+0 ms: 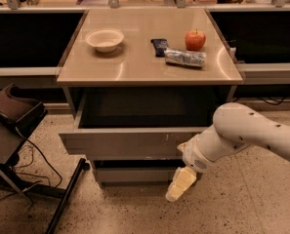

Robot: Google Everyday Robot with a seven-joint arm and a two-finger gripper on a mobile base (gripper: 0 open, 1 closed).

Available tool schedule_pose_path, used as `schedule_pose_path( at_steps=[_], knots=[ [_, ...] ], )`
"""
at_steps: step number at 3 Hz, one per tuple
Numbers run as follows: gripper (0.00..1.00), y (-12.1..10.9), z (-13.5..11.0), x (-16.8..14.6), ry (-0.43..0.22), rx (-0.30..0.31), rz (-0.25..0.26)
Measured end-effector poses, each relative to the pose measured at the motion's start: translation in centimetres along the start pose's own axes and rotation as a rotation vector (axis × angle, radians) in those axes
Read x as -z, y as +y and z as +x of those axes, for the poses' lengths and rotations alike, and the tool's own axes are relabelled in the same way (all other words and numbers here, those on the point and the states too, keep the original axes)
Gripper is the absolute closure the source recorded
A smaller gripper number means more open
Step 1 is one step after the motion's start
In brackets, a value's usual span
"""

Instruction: Close top drawer

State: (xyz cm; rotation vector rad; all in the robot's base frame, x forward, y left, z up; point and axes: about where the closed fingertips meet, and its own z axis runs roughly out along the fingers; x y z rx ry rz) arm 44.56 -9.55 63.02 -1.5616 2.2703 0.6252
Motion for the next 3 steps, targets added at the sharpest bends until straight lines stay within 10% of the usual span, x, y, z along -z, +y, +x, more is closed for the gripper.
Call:
schedule_pose_path(
  at_steps=[3],
  knots=[
    [0.0, -4.3, -2.8, 2.7, -0.026, 0.034, 0.051]
  ],
)
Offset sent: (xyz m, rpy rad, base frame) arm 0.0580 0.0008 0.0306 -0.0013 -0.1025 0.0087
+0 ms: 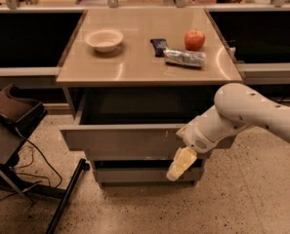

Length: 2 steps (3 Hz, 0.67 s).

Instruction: Close top drawer

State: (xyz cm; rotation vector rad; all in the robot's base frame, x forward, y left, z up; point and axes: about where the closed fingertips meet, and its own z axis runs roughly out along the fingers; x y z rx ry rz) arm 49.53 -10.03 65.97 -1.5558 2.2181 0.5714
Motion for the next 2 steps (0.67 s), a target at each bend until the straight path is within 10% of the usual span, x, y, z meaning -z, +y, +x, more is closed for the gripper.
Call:
schedule_pose_path(
  at_steps=[2],
  knots=[
    [0.0, -4.4, -2.3, 2.0, -0.023, -0.006, 0.017]
  ],
)
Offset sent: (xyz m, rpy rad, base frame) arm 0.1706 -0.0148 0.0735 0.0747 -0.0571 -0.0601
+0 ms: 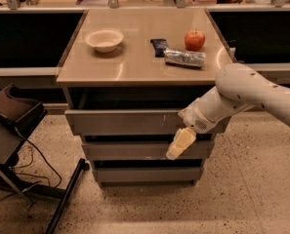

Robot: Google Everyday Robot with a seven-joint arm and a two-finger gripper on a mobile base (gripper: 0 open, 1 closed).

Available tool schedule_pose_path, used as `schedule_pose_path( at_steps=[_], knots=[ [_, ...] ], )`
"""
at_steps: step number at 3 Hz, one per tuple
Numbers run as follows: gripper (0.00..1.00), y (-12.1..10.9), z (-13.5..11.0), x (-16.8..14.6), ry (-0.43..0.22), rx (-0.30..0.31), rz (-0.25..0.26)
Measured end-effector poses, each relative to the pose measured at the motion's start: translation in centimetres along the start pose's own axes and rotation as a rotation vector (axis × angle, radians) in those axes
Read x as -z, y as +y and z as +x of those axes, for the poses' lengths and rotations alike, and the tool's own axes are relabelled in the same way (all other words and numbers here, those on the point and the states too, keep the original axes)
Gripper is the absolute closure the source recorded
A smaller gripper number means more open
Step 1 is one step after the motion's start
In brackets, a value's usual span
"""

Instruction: Close top drawer

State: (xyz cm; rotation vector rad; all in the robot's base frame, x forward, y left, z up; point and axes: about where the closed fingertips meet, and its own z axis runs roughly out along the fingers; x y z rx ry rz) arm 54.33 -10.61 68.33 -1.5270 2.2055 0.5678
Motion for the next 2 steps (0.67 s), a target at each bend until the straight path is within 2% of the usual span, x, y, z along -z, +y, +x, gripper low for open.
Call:
schedule_pose_path(
  at_steps=[1, 2],
  knots=[
    [0.0, -4.39, -0.02, -0.96, -0.026, -0.047, -0.049],
    [0.0, -4.39, -0.02, -0.96, -0.026, -0.047, -0.049]
  ],
)
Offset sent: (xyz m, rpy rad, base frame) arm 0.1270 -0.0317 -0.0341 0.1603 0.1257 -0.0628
